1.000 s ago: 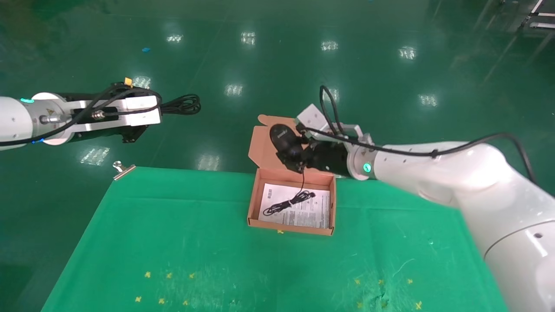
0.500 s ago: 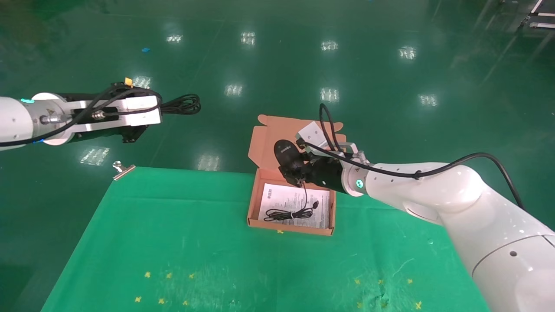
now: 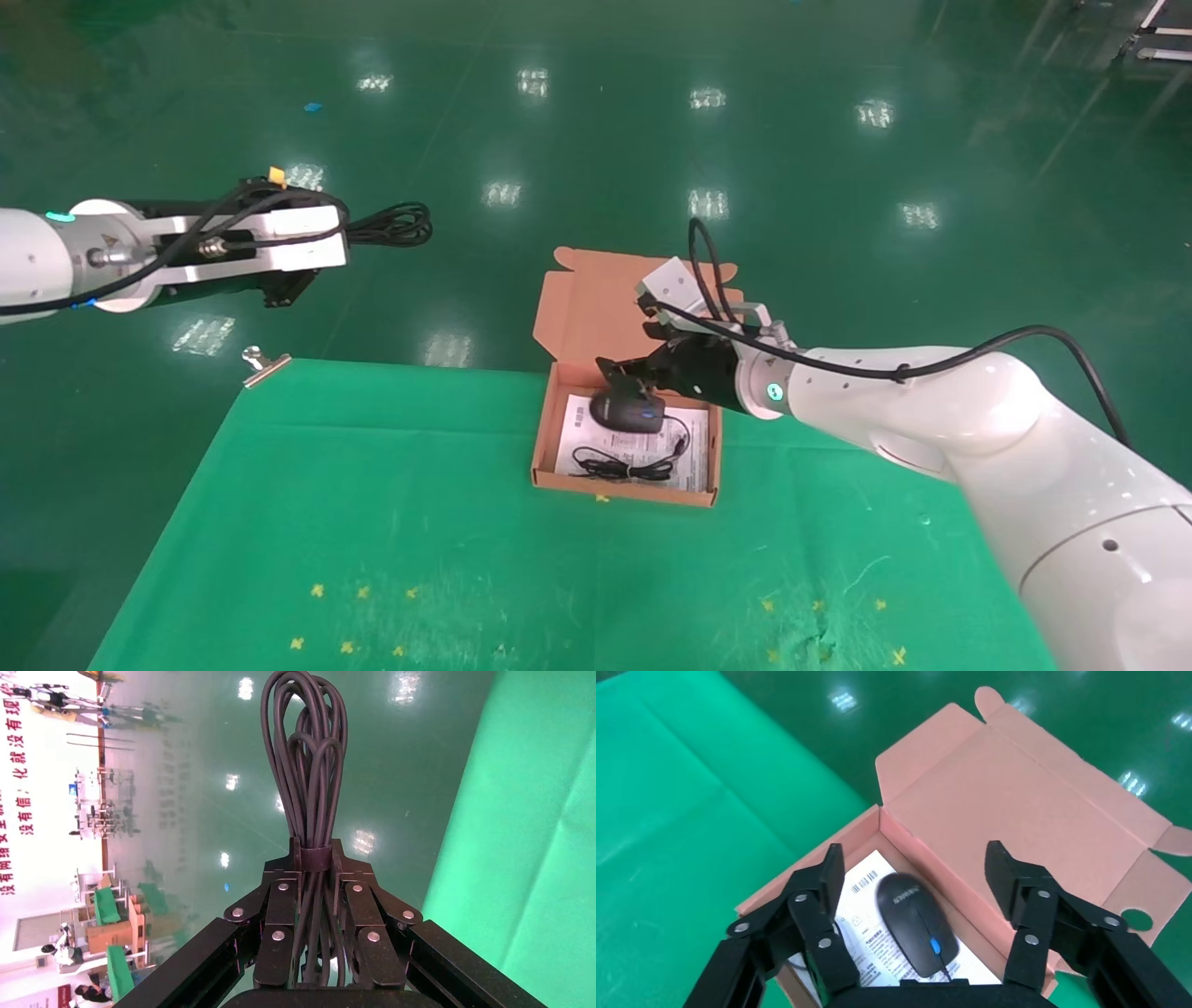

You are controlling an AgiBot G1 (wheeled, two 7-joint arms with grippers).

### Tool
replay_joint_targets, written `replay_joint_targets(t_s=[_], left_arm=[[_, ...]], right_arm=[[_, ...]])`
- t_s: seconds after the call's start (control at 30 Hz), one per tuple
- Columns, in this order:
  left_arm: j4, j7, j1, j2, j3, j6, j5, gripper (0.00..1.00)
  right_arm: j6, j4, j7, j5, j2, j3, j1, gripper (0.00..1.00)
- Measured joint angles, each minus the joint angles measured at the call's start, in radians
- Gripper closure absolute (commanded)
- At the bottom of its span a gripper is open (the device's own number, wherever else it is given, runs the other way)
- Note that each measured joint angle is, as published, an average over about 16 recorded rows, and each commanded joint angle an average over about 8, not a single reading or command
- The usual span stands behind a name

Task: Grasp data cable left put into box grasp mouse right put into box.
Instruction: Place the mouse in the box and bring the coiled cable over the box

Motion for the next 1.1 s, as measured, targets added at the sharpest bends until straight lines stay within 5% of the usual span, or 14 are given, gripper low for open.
replay_joint_targets(t_s=[0.4, 0.9, 1.1], left_arm=[[0.095, 0.110, 0.070, 0.189, 0.063, -0.142, 0.001, 1.00], [0.385, 0.285, 0.136, 0.453, 0.254, -0.412, -0.094, 1.00], [0.422, 0.290, 0.137, 0.467, 0.339, -0.465, -0.169, 0.25]], right_arm=[[0.036, 0.151, 0.053, -0.004, 0.172, 0.028, 0.002, 0.00], [0.067, 0.464, 0.276, -0.095, 0.439, 0.043, -0.078, 0.00], [0.065, 0.543, 0.339, -0.125, 0.489, 0.040, -0.110, 0.00]])
